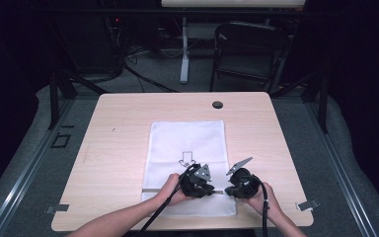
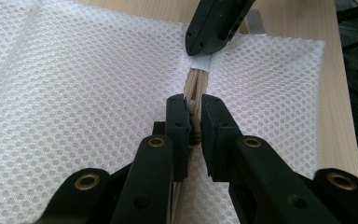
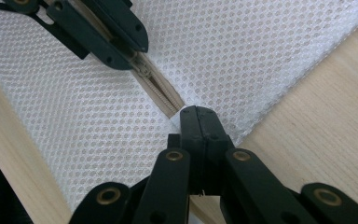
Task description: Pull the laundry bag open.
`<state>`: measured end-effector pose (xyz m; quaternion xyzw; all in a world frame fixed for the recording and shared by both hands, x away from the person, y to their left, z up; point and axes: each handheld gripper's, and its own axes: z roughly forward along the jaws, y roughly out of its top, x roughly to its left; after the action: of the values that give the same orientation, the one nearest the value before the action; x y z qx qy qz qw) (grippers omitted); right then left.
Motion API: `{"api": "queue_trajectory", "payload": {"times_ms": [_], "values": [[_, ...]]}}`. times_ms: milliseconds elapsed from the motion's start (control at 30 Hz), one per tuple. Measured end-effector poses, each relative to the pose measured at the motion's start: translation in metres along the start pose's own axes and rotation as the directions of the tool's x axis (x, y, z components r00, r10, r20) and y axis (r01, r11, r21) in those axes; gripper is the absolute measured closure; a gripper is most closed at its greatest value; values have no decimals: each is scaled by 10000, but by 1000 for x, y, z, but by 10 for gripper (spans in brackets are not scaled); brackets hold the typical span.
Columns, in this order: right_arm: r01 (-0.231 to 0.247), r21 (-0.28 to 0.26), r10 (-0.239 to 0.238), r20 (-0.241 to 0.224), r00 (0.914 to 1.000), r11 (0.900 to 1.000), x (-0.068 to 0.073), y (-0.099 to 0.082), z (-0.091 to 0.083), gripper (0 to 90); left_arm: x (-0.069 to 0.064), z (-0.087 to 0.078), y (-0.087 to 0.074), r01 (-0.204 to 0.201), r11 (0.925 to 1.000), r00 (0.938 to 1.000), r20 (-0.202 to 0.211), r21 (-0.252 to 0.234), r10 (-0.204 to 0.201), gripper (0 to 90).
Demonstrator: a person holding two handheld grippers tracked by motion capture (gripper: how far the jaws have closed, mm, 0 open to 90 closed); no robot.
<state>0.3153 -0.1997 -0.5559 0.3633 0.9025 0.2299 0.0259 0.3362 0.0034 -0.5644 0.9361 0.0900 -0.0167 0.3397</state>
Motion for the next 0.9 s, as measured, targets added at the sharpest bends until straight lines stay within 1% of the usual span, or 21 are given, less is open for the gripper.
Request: {"api": "queue_trajectory", "payload": {"times_ms": [33, 133, 200, 267, 300, 333, 400, 433, 600, 633, 700, 800, 900], "values": [[0, 0, 0, -2, 10000, 10000, 0, 0, 0, 900, 0, 0, -1, -5, 10000, 10000, 10, -69, 5, 821], [47, 36, -47, 3, 10000, 10000, 0, 0, 0, 900, 0, -2, -2, -28, 10000, 10000, -41, -11, 28, 821], [65, 35, -65, 16, 10000, 10000, 0, 0, 0, 900, 0, -3, -3, 57, 10000, 10000, -27, -19, -57, 821], [47, 22, -47, 12, 10000, 10000, 0, 1, 0, 900, 0, -4, -4, 68, 9999, 10000, -59, -110, -69, 821], [17, 3, -17, 36, 10000, 10000, 0, 1, 0, 900, 0, -5, -5, 122, 9999, 9999, -38, -57, -123, 821], [17, 3, -17, 32, 10000, 10000, 0, 1, 0, 900, 0, -5, -5, 56, 10000, 9999, -85, -56, -56, 821], [5, 0, -5, 30, 10000, 10000, 0, 0, 0, 900, 0, -6, -6, 76, 10000, 10000, -49, -43, -77, 821], [37, 26, -37, 16, 10000, 10000, 0, 1, 0, 900, 0, -6, -6, 92, 9999, 9999, -63, -138, -93, 821], [-67, -4, 67, 4, 10000, 10000, 0, 0, 0, 900, 0, -8, -9, 125, 9999, 9999, -64, -102, -126, 821], [-60, 4, 60, 5, 10000, 10000, 0, 0, 0, 900, 0, -9, -9, 145, 9998, 9999, -57, -162, -146, 821], [3, 50, -3, 25, 10000, 10000, 0, 1, 0, 900, 0, -9, -10, 174, 9997, 9998, -52, -141, -175, 821], [-1, 47, 1, 24, 10000, 10000, 0, 1, 0, 900, 0, -11, -12, 155, 9998, 9998, -77, -106, -156, 821], [-9, 32, 9, 42, 10000, 10000, 0, 1, 0, 900, 1, -13, -14, 220, 9997, 9997, -108, -95, -221, 821]]}}
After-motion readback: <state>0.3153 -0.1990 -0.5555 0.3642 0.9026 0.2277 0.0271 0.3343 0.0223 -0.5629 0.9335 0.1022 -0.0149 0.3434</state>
